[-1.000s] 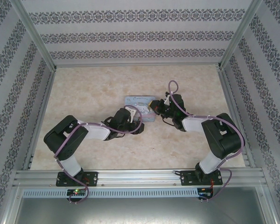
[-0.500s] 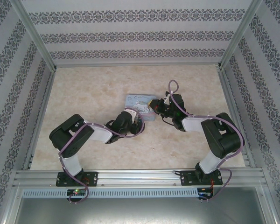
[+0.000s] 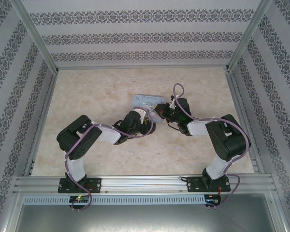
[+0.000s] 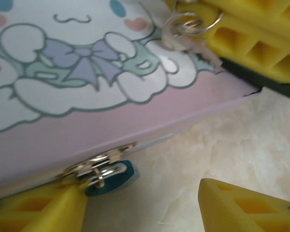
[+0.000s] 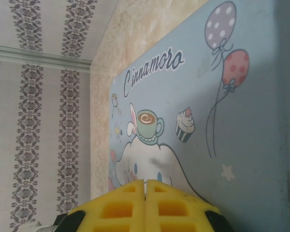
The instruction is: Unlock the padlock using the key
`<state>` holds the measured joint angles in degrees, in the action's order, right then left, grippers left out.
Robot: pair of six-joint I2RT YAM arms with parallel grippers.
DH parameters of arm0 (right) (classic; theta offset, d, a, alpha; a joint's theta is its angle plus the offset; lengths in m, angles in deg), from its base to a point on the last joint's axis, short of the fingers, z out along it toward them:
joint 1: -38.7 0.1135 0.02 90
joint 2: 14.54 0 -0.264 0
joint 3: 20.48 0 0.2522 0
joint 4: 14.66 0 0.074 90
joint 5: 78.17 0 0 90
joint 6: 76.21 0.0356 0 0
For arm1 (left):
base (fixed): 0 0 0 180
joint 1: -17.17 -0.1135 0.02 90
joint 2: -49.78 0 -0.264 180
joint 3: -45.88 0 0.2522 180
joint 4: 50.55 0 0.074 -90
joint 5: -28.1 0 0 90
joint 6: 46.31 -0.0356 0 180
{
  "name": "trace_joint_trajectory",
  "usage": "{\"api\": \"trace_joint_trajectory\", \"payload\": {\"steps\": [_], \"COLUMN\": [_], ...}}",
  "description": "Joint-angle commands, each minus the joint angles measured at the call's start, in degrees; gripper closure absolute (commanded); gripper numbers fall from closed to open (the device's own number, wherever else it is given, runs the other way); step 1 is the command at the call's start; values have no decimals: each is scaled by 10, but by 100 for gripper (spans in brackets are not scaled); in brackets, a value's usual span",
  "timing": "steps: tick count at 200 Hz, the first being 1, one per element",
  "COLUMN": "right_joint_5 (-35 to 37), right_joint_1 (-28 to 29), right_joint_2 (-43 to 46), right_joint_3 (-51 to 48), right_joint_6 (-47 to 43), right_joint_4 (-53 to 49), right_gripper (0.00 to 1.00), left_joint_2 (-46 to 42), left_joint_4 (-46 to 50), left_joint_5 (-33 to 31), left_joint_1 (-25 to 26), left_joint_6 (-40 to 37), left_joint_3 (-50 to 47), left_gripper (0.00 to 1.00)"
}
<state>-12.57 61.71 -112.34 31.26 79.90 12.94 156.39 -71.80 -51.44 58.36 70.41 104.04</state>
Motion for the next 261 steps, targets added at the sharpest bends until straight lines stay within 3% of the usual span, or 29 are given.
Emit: {"api": "trace_joint_trajectory", "payload": {"steps": [1, 52, 99, 133, 261], "right_joint_5": [15, 11, 12, 11, 9], "right_joint_1": [0, 0, 1, 1, 1], "right_joint_2": [-20, -31, -32, -32, -35], "right_joint_3": [3, 1, 2, 2, 1], "right_joint_6": [6, 14, 15, 16, 18], "right_joint_4": [10, 27, 28, 29, 34], "right_gripper": [100, 100, 100, 100, 100], "left_joint_2": [16, 27, 32, 34, 56], "left_joint_4": [-36, -42, -122, -134, -162], "left_joint_5": [20, 24, 42, 41, 17], "left_joint_1": [-2, -9, -27, -29, -30], "left_joint_6": [25, 51, 135, 153, 179], "left_joint_3": [16, 18, -13, -14, -25], "left_gripper": [38, 38, 38, 39, 68]}}
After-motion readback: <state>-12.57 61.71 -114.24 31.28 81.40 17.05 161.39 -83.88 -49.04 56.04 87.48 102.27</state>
